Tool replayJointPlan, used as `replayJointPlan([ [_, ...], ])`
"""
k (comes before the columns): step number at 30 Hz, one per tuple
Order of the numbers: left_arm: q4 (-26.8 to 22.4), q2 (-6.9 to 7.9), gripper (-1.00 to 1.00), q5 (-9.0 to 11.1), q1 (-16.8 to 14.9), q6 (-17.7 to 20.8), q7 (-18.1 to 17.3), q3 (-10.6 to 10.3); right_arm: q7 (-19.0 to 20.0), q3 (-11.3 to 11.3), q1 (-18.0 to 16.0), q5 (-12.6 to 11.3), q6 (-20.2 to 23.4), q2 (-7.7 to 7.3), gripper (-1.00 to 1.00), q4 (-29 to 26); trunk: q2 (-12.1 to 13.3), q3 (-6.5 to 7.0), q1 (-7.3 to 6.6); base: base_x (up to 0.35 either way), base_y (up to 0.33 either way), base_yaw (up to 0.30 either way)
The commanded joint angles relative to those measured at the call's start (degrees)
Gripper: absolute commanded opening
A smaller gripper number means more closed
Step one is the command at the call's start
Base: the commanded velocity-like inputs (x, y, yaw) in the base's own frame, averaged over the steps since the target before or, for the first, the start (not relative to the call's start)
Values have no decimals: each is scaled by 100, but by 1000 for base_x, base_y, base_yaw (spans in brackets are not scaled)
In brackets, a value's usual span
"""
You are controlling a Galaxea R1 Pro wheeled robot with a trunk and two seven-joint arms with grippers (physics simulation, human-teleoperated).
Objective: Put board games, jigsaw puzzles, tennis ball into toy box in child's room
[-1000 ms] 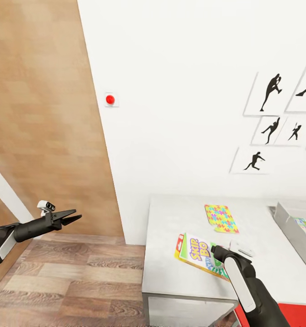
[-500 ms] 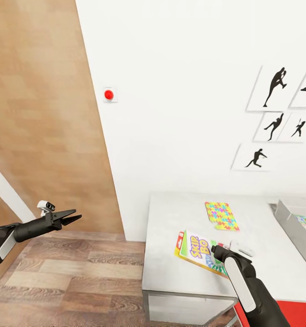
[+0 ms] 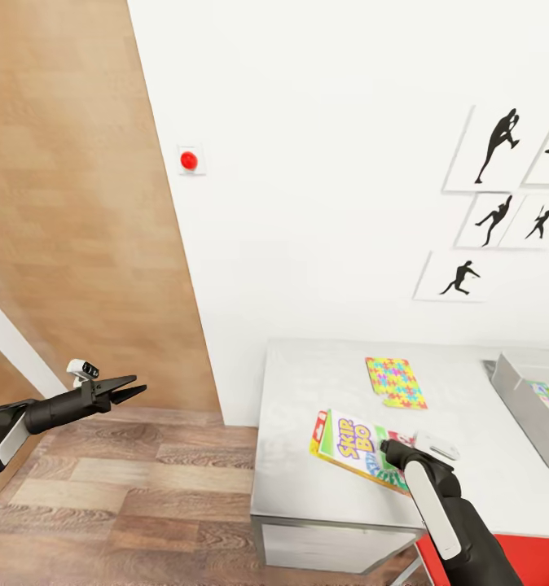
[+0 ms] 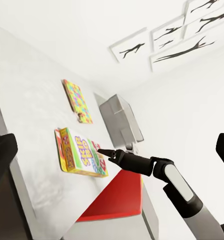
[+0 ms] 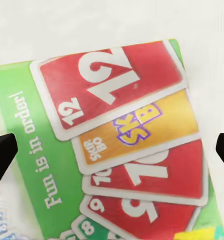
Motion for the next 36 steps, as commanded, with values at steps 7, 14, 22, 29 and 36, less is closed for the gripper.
replayJointPlan([
  [7, -1, 2, 100, 4, -5, 61, -21, -7, -45, 4, -5, -51, 15, -17, 100, -8, -12, -77, 3, 0, -94, 0],
  [14, -1, 2, 100, 4, -5, 61, -21, -7, -45, 4, -5, -45, 13, -19, 100, -8, -12, -142, 3, 0, -13, 0],
  [22, -1, 2, 100, 4, -5, 61, -21, -8, -40, 6, -4, -46, 14, -15, 100, -8, -12, -217, 3, 0, -1, 0],
  [29, -1, 2, 100, 4, -5, 61, -21, -6, -40, 15, -2, -50, 15, -10, 100, -8, -12, -281, 3, 0, 3, 0],
  [36, -1, 2, 100, 4, -5, 62, -21, -6, -37, 28, -1, -54, 15, -10, 100, -8, -12, -305, 3, 0, 64, 0],
])
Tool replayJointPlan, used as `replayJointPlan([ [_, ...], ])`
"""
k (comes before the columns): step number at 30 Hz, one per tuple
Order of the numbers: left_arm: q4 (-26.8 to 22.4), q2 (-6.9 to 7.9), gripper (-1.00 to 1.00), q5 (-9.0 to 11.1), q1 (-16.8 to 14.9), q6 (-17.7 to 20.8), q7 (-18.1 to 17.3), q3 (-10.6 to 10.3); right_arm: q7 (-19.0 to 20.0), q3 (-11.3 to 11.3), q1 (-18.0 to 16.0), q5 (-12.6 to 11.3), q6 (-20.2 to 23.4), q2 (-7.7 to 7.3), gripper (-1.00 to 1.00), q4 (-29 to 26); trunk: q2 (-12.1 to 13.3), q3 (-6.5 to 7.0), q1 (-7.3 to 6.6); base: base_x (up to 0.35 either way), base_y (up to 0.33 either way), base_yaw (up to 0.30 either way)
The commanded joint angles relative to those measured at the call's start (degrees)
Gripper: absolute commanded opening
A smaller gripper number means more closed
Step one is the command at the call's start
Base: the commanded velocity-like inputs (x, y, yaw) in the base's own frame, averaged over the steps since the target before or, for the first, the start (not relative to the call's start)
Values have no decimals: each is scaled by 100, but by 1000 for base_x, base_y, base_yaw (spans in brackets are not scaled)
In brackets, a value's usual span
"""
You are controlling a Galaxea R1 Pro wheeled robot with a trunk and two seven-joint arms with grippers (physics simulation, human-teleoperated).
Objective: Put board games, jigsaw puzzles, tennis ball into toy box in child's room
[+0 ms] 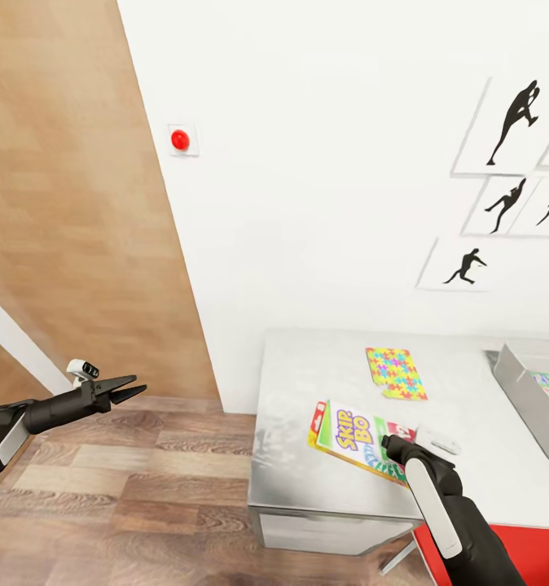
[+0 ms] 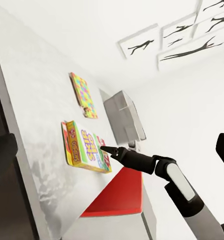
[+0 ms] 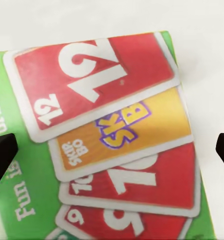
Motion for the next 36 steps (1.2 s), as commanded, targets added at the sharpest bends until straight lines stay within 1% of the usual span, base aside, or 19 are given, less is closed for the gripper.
replayJointPlan([
  [1, 1, 1, 100, 4, -6, 62, -20, -7, -25, 9, -3, -173, -16, 0, 100, 174, -9, -15, 5, 0, 19, 0],
  [7, 1, 1, 100, 4, -6, 67, -20, -8, -25, 31, -2, -170, -16, 0, 100, 174, -9, -41, 5, 0, 73, 0],
  [23, 1, 1, 100, 4, -6, 60, -20, -12, -24, 41, 0, -179, -16, 3, 100, 174, -9, -44, 5, 0, 42, 0],
  [31, 1, -4, 100, 4, -6, 59, -20, -15, -24, 45, -1, -179, -16, 0, 100, 174, -9, -44, 5, 0, -5, 0],
  [36, 1, -7, 100, 2, -6, 59, -20, -16, -24, 39, 0, -173, -16, 0, 100, 174, -9, -44, 5, 0, -143, 0],
])
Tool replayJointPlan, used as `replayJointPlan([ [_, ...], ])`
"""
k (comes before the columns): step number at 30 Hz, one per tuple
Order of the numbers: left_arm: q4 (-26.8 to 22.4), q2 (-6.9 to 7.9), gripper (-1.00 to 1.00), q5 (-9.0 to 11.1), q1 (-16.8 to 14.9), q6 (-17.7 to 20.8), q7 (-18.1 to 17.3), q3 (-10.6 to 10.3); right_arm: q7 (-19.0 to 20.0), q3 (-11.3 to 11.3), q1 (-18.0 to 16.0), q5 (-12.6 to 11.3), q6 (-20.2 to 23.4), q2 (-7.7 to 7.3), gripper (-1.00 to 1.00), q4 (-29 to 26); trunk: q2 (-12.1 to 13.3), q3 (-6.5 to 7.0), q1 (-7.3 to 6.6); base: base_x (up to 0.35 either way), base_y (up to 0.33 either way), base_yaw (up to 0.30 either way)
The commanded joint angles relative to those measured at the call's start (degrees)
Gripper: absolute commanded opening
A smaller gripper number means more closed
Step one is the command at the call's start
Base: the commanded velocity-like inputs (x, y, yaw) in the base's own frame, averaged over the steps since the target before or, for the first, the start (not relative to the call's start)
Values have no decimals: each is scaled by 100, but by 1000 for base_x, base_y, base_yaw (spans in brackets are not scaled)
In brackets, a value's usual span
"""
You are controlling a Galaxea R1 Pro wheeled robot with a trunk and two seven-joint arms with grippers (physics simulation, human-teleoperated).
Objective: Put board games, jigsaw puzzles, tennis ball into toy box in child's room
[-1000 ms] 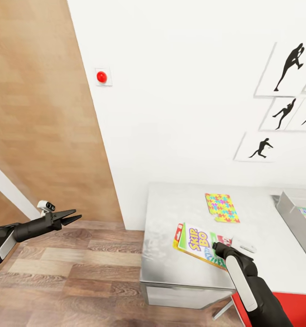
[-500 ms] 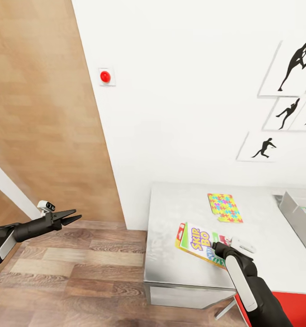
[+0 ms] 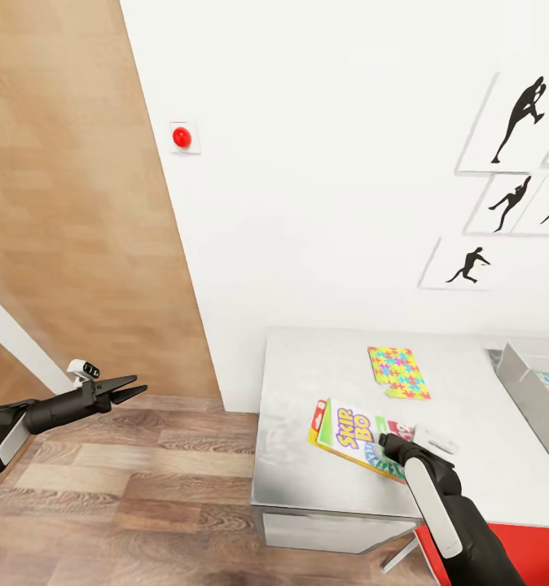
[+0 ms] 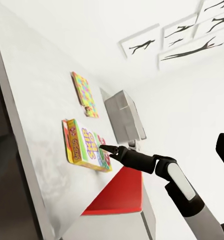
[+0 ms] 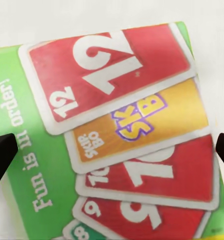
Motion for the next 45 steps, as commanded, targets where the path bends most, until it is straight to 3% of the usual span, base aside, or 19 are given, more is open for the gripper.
replayJointPlan([
  [1, -2, 2, 100, 4, -4, 61, -20, -7, -55, 0, -5, -12, 48, -5, 100, 211, -9, -11, 4, 0, -59, 0],
  [45, -2, 2, 100, -2, -4, 61, -20, -7, -55, -8, -3, -14, 41, 3, 100, 202, -9, -12, 4, 0, -29, 0],
])
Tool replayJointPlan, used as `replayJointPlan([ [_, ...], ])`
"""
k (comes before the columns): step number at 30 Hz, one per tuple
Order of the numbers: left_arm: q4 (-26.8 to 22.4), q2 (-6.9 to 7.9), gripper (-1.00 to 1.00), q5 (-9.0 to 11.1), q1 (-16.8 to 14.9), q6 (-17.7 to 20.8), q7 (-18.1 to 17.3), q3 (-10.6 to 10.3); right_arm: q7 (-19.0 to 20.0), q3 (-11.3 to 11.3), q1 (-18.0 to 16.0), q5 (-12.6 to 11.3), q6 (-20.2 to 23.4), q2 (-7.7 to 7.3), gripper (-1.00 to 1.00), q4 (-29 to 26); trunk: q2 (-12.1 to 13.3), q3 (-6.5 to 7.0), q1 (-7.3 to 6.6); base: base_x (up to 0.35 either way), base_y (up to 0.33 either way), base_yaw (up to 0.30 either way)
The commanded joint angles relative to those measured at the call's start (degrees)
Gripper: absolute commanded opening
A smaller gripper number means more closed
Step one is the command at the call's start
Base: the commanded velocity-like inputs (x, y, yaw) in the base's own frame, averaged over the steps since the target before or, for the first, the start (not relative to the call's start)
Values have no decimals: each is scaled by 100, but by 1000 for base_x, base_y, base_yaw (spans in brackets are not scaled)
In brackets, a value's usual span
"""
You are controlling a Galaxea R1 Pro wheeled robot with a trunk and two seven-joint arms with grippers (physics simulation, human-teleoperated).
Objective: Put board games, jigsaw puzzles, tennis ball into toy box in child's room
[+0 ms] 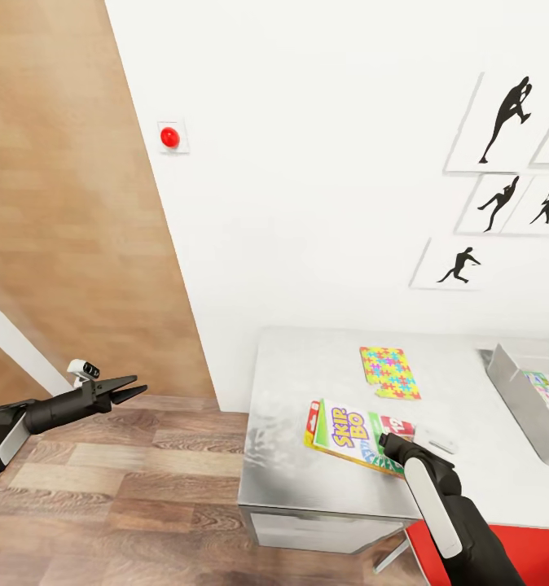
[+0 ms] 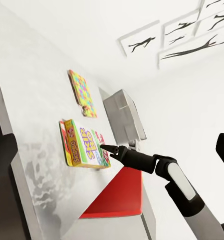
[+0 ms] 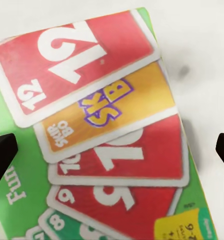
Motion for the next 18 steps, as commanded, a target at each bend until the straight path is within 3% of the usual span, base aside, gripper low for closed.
replayJointPlan([
  [1, -1, 2, 100, 5, -4, 61, -20, -7, -51, 3, -3, -38, 40, -3, 100, 198, -9, -14, 4, 0, 0, 0],
  [18, -1, 8, 100, 5, -4, 61, -20, -7, 38, 15, 0, -88, 54, -5, 100, 172, -9, -87, 4, 0, 0, 0],
])
